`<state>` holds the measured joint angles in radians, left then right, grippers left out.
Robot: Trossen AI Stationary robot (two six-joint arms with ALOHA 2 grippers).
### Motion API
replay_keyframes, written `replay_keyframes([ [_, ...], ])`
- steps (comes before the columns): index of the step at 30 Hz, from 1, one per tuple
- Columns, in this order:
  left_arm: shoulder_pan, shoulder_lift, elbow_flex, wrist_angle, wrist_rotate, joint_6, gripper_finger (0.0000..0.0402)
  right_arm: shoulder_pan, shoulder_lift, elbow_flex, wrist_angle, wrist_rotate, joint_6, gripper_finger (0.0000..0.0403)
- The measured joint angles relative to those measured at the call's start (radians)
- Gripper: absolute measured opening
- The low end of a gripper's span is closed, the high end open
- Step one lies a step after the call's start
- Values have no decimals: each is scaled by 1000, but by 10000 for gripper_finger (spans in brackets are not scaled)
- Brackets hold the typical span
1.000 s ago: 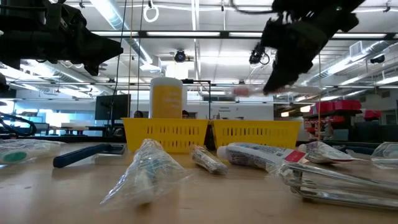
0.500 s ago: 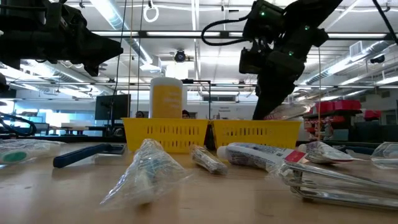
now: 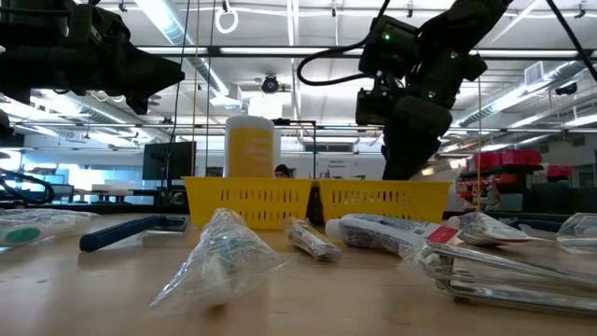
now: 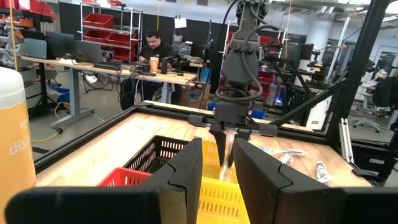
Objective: Pick & Place Travel size toiletries
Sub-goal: Put the red toothbrush into the right yellow bin, then put the silver nail cutter into the left yellow bin
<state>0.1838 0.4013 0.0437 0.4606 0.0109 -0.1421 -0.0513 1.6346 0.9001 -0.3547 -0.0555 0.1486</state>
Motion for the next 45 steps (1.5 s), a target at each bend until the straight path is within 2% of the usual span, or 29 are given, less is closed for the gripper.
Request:
replay_keyframes([
  [9,0,0,0,-1,0,3,100,0,-61,76,-106,1,0,134],
  [16,0,0,0,-2,0,3,100,28,-146,158,-316,1,85,139],
  [27,0,0,0,-8,8,-34,100,144,-231,161,-637,1,350,138],
  [39,0,0,0,-7,15,-46,100,350,-224,154,-603,-9,525,146],
  [45,0,0,0,-7,9,-46,100,468,-128,154,-598,5,586,151],
])
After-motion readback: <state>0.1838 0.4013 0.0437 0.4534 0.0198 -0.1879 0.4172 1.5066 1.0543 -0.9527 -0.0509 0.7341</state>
